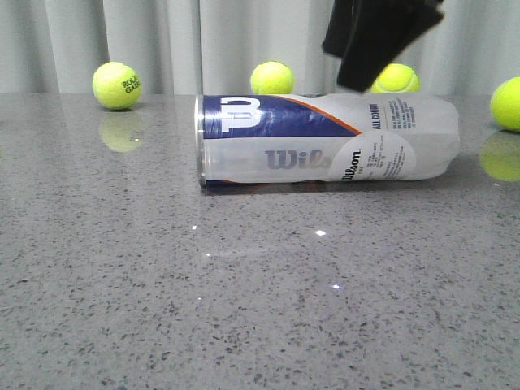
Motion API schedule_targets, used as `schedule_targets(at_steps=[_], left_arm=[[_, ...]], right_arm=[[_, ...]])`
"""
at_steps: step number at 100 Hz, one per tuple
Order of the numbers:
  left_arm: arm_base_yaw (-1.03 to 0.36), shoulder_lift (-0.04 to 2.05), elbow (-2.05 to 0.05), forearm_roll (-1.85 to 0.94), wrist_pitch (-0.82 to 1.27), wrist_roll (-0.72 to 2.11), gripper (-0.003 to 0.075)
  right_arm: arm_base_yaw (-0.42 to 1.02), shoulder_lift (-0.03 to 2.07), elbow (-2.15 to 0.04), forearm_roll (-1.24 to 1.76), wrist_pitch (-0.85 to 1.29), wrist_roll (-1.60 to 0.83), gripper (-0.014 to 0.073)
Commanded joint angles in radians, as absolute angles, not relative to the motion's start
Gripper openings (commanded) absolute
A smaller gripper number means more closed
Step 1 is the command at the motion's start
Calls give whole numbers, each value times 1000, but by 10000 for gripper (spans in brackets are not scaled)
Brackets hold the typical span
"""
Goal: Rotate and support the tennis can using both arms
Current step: 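Rotate the can with the right gripper to lie across the table, then release the can and raise the right gripper away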
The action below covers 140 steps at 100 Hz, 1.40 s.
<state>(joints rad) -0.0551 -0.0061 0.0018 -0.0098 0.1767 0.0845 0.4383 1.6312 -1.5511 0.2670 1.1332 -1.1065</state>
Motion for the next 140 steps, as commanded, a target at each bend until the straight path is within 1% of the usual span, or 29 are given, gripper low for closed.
schedule_targets(at_steps=[1,3,4,5,8,10,11,15,16,24,29,51,60,74,88,112,140], left_arm=[[-49,-39,45,-19,92,76,-18],[-49,-39,45,-19,92,76,-18],[-49,-39,45,-19,92,76,-18],[-49,-39,45,-19,92,76,-18],[-49,-39,45,-19,92,76,-18],[-49,-39,45,-19,92,76,-18],[-49,-39,45,-19,92,76,-18],[-49,-39,45,-19,92,76,-18],[-49,-39,45,-19,92,76,-18],[-49,-39,45,-19,92,76,-18],[-49,-39,45,-19,92,76,-18],[-49,-39,45,-19,92,76,-18],[-49,-39,45,-19,92,76,-18],[-49,-39,45,12,88,84,-18],[-49,-39,45,12,86,84,-18],[-49,-39,45,12,26,84,-18],[-49,-39,45,12,12,84,-18]], right_arm=[[439,1554,-1585,278,1119,-1016,273],[439,1550,-1585,278,1119,-996,232],[439,1548,-1585,278,1119,-983,192],[439,1546,-1585,278,1119,-978,172],[439,1539,-1585,278,1119,-958,78],[439,1535,-1585,278,1119,-946,43],[439,1534,-1585,278,1120,-939,10],[439,1526,-1585,278,1121,-924,-73],[439,1526,-1585,278,1122,-917,-76],[439,1514,-1585,278,1127,-876,-59],[439,1508,-1585,285,1127,-797,-59],[439,1501,-1584,285,1135,-207,-59],[439,1501,-1583,285,1136,-82,-59],[439,1484,-1566,285,1077,-69,-59],[439,1393,-1456,285,939,-70,-59],[439,1138,-1116,285,608,-141,-59],[439,835,-712,285,254,-142,-59]])
